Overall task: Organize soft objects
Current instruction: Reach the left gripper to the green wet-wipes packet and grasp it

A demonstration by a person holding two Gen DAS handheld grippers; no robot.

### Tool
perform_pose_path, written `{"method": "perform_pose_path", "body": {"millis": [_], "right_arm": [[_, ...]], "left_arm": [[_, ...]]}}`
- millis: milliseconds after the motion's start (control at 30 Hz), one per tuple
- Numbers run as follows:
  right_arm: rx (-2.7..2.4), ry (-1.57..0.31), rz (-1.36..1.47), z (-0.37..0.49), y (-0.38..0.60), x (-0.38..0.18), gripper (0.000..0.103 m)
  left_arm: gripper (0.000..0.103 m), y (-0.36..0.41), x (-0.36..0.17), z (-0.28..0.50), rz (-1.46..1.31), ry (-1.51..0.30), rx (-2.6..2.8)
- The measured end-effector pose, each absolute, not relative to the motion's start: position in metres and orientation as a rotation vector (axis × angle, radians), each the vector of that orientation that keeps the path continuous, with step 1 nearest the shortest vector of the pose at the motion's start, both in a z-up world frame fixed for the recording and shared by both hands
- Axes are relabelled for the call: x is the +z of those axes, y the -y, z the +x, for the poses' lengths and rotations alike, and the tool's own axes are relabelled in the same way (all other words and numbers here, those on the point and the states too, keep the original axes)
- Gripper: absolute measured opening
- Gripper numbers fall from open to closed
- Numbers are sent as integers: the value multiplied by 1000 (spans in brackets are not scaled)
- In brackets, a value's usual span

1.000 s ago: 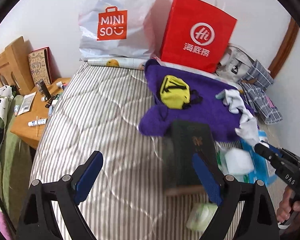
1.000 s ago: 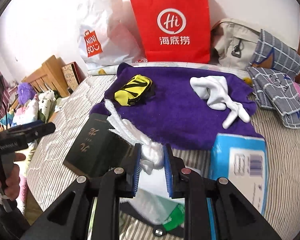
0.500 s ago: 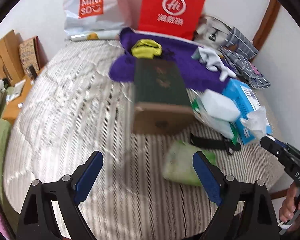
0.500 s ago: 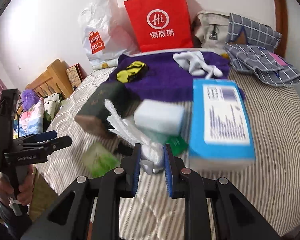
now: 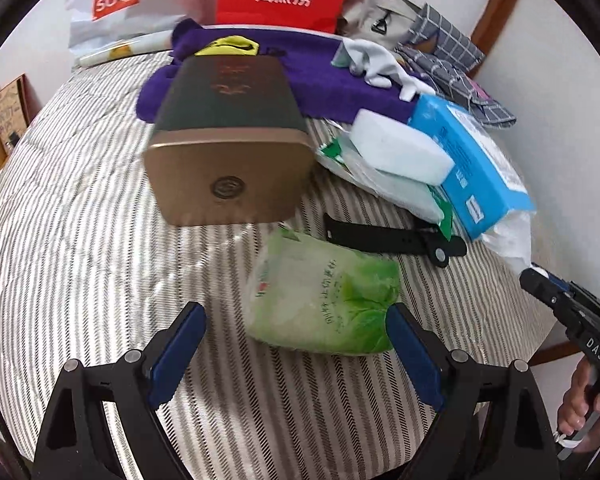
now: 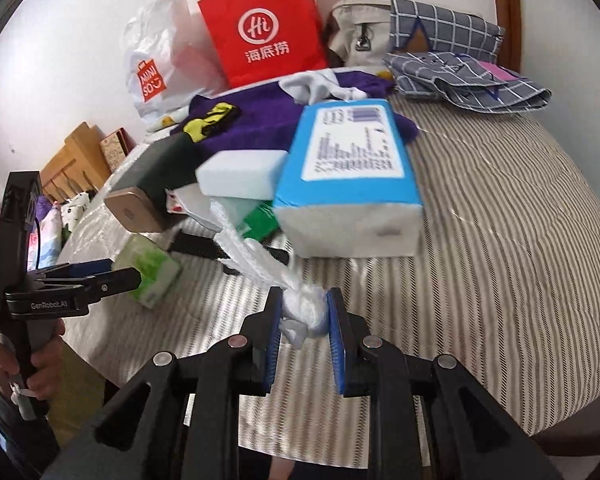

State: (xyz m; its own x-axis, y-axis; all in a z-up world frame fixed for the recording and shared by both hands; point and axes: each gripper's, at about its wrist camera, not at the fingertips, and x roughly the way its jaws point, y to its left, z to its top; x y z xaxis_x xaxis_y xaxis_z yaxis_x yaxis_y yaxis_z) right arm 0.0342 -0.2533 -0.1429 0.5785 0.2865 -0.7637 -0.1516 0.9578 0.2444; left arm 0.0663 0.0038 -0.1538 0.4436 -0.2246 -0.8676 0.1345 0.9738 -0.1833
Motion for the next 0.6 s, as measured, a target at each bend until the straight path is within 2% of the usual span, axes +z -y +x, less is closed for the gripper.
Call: {"method": "perform_pose_path", "body": {"millis": [367,600], "right_arm": [[217,-972,178,43,264,-171,24],[216,-955,159,43,261,-171,25]], "left_arm": [[100,16,-162,71,5,-1067,-205],[101,30,-166,71,85,-1058,-189]]}}
